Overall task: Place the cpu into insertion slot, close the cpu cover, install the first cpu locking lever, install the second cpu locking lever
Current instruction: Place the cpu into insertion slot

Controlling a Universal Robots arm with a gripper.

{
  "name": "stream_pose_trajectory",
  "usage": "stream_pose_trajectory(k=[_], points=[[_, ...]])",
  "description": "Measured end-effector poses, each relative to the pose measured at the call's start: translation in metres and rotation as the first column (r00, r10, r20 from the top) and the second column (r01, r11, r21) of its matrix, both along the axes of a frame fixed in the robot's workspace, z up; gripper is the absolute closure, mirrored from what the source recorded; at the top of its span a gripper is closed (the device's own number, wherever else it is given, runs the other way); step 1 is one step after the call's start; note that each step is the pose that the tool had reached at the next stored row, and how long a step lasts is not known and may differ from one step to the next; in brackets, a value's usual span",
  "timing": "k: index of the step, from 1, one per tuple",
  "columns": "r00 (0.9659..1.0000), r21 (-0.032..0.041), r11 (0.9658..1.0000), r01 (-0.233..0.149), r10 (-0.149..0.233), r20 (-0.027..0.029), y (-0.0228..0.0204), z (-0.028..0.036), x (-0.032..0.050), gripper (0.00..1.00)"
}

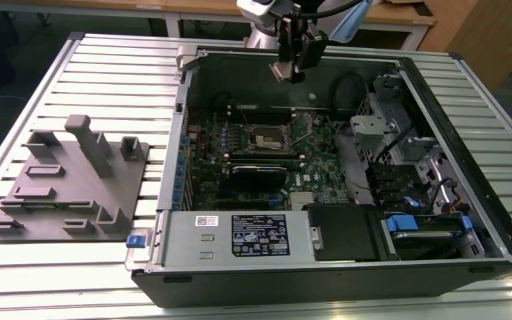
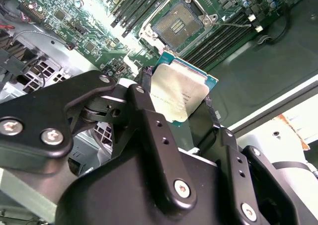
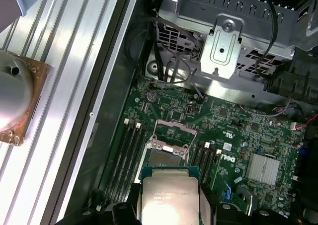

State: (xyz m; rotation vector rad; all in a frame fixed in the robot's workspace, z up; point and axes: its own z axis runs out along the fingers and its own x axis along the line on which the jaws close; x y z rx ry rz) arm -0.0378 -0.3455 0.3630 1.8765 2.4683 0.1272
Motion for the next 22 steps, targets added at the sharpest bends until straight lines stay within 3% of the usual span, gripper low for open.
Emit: stream_pose_trajectory(k=[22], points=[[0.9988, 0.0000, 0.9988, 0.050, -0.050, 0.0000, 0.0000, -0.0001, 0.0000, 0.46]])
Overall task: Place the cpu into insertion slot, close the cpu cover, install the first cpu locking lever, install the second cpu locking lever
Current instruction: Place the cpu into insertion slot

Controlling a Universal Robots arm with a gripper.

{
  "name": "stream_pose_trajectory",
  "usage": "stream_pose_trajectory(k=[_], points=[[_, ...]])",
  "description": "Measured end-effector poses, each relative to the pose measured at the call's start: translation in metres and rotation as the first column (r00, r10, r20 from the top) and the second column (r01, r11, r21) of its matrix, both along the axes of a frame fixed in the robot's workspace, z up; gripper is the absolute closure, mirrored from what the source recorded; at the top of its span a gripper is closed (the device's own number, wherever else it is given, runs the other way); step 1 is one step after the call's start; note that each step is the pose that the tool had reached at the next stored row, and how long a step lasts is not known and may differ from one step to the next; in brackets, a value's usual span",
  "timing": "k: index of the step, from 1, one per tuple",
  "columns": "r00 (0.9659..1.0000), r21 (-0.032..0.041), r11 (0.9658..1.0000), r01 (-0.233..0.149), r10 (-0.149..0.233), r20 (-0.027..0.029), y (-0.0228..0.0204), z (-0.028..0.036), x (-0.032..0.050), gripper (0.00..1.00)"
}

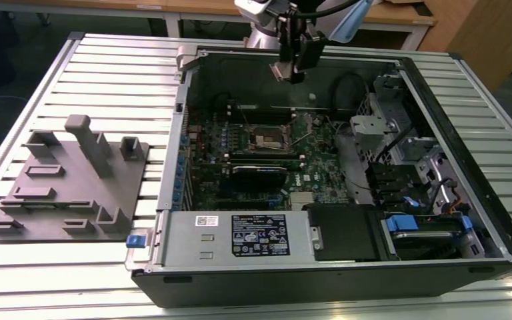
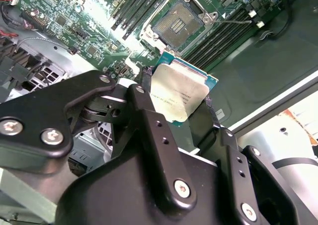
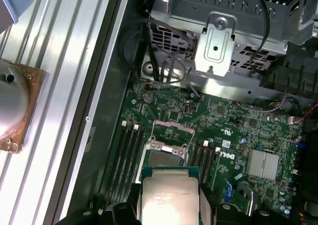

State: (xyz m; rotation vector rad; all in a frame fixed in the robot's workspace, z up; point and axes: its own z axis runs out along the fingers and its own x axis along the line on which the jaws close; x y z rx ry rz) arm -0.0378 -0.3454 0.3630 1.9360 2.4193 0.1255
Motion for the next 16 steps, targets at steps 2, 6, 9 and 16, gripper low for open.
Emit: stream_pose_trajectory(k=[2, 6, 9, 16], points=[[1.0000, 0.0000, 1.0000, 0.007, -0.007, 0.0000, 0.0000, 0.0000, 0.0000, 0.46], [0.9998, 0.0000, 0.9998, 0.018, -0.018, 0.0000, 0.0000, 0.0000, 0.0000, 0.46], [0.9998, 0.0000, 0.9998, 0.020, -0.020, 0.0000, 0.0000, 0.0000, 0.0000, 0.46], [0.9997, 0.0000, 0.9997, 0.023, -0.023, 0.0000, 0.0000, 0.0000, 0.0000, 0.46]])
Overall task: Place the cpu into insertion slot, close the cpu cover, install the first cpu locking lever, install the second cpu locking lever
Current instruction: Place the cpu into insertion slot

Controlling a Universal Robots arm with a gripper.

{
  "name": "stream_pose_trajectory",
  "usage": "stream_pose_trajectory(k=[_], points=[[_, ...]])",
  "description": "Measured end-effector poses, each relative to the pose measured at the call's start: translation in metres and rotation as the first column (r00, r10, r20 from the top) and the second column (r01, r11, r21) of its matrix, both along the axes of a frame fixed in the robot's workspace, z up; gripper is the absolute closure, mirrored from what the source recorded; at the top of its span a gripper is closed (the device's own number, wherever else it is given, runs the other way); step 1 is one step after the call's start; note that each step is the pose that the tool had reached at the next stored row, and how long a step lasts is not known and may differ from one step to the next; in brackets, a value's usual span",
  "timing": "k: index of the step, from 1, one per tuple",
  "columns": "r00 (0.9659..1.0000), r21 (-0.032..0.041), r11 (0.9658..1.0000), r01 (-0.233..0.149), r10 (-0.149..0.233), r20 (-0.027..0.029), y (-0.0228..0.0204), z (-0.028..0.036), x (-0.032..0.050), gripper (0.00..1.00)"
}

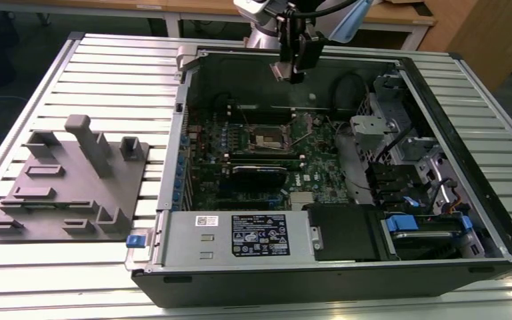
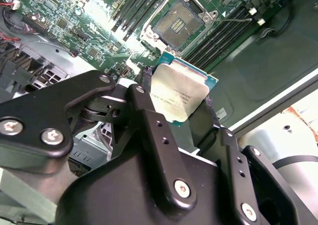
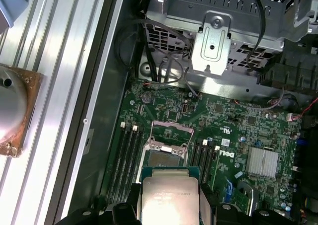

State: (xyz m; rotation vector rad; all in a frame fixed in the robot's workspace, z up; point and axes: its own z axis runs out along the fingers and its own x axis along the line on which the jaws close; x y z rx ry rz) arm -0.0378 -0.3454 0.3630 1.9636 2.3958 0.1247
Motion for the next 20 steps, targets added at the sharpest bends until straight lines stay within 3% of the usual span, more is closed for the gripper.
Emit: stream_pose_trajectory(k=[20], points=[[1.0000, 0.0001, 1.0000, 0.008, -0.008, 0.0001, 0.0000, -0.0001, 0.0000, 0.46]])
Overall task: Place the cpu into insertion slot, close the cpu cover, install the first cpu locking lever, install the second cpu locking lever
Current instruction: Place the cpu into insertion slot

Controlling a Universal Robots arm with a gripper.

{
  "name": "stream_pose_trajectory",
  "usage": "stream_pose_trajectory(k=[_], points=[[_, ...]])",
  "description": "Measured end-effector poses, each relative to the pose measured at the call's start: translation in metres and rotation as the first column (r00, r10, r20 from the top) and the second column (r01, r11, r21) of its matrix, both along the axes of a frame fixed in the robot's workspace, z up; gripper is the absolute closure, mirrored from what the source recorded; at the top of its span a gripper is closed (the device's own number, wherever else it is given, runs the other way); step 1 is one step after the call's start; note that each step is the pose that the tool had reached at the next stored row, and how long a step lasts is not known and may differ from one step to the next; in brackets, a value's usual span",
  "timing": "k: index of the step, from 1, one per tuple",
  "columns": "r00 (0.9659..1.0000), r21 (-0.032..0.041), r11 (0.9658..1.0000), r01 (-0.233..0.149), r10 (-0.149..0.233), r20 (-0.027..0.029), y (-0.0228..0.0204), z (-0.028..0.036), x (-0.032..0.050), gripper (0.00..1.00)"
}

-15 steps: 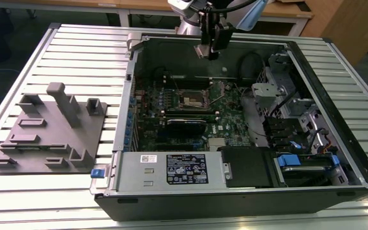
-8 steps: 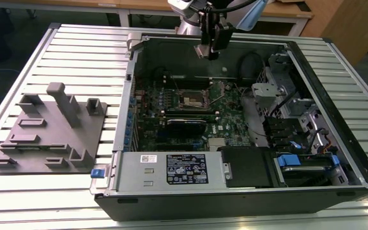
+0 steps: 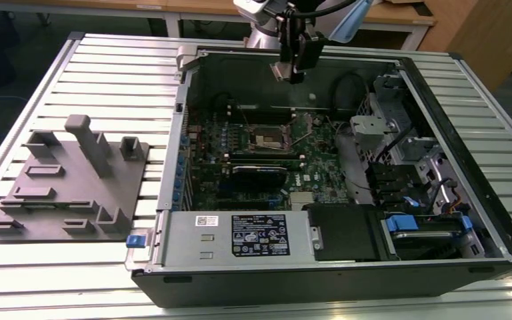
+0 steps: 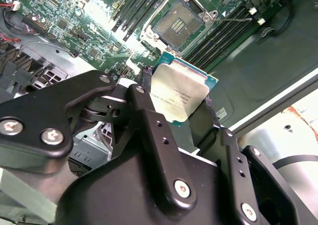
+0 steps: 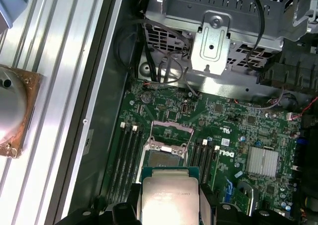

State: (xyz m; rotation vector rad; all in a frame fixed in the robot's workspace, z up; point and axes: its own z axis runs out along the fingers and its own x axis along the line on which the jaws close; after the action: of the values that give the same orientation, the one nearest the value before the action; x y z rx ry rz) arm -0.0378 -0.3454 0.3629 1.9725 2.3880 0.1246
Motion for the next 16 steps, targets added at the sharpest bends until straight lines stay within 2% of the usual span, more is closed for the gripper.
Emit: stream_pose_trajectory(k=[6, 16], points=[[0.9987, -0.0001, 0.9987, 0.051, -0.051, -0.0001, 0.0000, -0.0023, -0.0001, 0.46], [0.9976, -0.0002, 0.9977, 0.068, -0.068, -0.0021, 0.0000, -0.0061, -0.0004, 0.46]])
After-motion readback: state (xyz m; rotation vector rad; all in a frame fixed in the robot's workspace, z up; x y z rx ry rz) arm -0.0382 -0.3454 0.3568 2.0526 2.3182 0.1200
